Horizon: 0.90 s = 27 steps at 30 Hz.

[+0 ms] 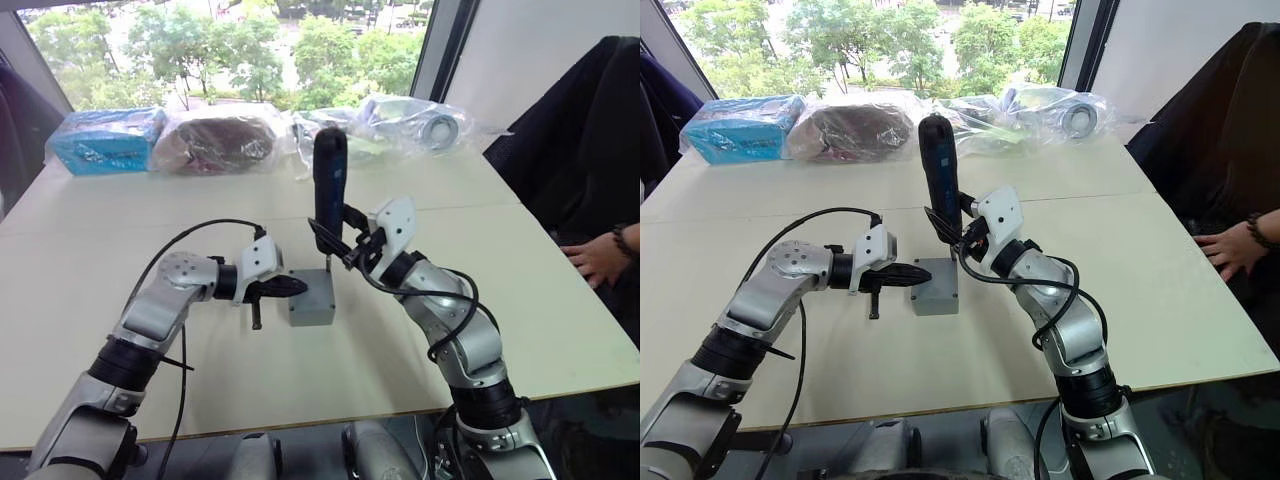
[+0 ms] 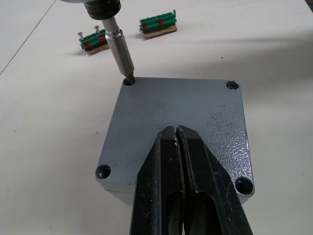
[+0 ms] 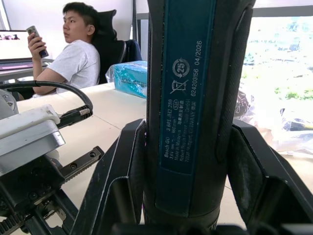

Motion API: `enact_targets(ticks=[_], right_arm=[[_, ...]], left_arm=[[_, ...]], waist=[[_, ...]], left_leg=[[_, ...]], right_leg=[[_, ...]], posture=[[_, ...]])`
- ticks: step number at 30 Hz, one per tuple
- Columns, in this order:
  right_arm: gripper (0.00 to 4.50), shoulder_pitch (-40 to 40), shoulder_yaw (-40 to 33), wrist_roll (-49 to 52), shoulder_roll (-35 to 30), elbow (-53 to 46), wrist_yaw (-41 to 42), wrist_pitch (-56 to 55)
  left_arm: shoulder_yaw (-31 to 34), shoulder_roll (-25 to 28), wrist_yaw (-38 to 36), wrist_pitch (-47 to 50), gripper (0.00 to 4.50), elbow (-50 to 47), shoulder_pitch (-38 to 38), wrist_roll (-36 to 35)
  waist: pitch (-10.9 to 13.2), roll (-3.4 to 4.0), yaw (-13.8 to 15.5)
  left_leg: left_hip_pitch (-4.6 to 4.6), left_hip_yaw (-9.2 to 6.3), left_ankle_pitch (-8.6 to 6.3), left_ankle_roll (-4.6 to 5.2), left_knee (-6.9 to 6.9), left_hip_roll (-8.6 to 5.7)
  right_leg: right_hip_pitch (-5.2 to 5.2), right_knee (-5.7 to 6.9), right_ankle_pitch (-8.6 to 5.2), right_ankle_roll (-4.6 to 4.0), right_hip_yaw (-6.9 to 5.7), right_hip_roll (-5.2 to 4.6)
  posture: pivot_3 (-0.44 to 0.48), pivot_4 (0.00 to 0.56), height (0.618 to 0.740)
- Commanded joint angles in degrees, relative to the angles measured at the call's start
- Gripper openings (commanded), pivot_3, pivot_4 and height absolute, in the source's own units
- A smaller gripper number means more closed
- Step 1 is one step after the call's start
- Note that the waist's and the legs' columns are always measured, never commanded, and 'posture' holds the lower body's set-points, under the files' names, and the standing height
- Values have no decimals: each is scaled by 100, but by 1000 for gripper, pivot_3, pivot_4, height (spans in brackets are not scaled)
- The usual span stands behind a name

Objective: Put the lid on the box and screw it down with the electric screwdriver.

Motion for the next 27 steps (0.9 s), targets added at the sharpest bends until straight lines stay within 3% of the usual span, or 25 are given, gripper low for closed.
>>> enact_targets(ticks=[1, 5, 16, 21, 27], right_arm=[[1816, 470, 187, -166, -214, 672, 20, 563], [1816, 394, 139, -151, -227, 681, 17, 538], [1816, 97, -239, 144, -105, 347, -21, 300], [1816, -126, -575, 530, -32, -432, -43, 36], [1816, -790, -1148, 1170, -131, -1398, -401, 607]], left_arm=[[-168, 50, -34, 51, 0, 176, 66, 213], [-174, 39, -37, 50, 0, 176, 73, 220], [-194, 10, -32, 78, 0, 92, 86, 209], [-200, 9, -61, 61, 0, 74, 51, 205], [-189, 15, -78, 55, 0, 31, 53, 206]], waist=[[-15, 4, -1], [-33, 1, 6], [-35, 1, 73], [0, 30, 85], [97, 58, 87]], left_leg=[[3, 0, 0, 0, -4, 0], [8, 4, 0, 1, -54, 0], [-25, 18, 0, 2, -75, -16], [-29, 16, 0, 2, -74, -18], [-66, 19, 1, 3, -71, -24]], right_leg=[[0, -2, 0, 0, 0, -4], [7, -71, -1, -1, 0, -10], [9, -78, -3, 1, -6, -11], [3, -78, -4, 2, -8, -5], [-34, -70, -1, 0, -5, -1]], posture=[[0, 150, 740], [0, 150, 740], [0, 150, 740], [0, 150, 740], [0, 150, 740]])
